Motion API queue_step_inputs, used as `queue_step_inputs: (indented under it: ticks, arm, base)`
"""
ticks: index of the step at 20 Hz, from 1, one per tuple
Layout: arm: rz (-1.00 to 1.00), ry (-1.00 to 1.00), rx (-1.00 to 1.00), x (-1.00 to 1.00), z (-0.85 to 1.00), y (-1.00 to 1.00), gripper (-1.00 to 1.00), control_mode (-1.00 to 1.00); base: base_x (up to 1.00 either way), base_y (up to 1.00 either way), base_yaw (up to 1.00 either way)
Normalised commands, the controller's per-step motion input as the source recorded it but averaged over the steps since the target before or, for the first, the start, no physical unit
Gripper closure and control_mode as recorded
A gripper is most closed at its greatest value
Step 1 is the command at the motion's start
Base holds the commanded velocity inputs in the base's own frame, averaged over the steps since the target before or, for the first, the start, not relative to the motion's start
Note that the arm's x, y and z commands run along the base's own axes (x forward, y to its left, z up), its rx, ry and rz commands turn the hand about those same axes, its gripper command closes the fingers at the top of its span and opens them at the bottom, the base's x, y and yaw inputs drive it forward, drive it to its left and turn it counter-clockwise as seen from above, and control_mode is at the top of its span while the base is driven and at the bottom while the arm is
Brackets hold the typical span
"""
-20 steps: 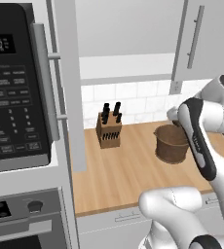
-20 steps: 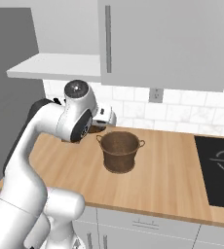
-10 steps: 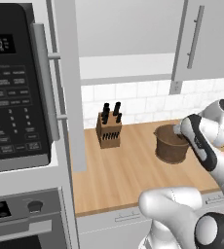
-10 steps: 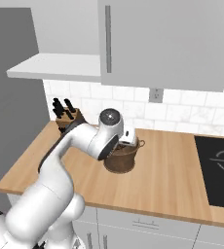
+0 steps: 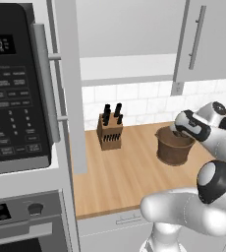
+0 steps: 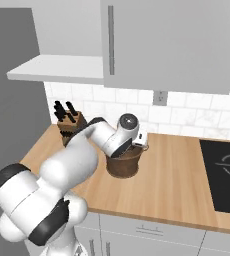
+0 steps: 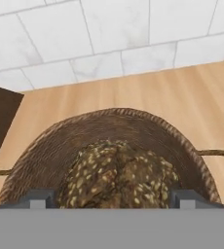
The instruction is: Open the cabinet, pick up the bread from the cabinet and place it in the basket. Then move the basket to the dining counter.
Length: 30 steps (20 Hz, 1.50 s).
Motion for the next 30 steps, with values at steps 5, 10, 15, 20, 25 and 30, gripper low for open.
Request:
queue_step_inputs:
  ticks: [5, 10, 15, 20, 25, 30]
  arm:
    - [0.0, 0.1, 0.0, 0.51, -0.23, -0.01, 1.0, -1.0]
    - [0.0, 0.02, 0.0, 0.38, -0.46, -0.03, 1.0, -1.0]
    - [0.0, 0.04, 0.0, 0.28, -0.38, -0.03, 1.0, -1.0]
    - [0.0, 0.04, 0.0, -0.25, -0.09, -0.03, -1.0, -1.0]
    - [0.0, 0.0, 0.0, -0.42, 0.0, 0.0, -1.0, -1.0]
    - [0.0, 0.0, 0.0, -0.16, -0.02, 0.13, -1.0, -1.0]
  base:
    - [0.0, 0.0, 0.0]
    - [0.0, 0.0, 0.0]
    - [0.0, 0.0, 0.0]
    - [0.0, 0.0, 0.0]
    - [0.0, 0.0, 0.0]
    - [0.0, 0.0, 0.0]
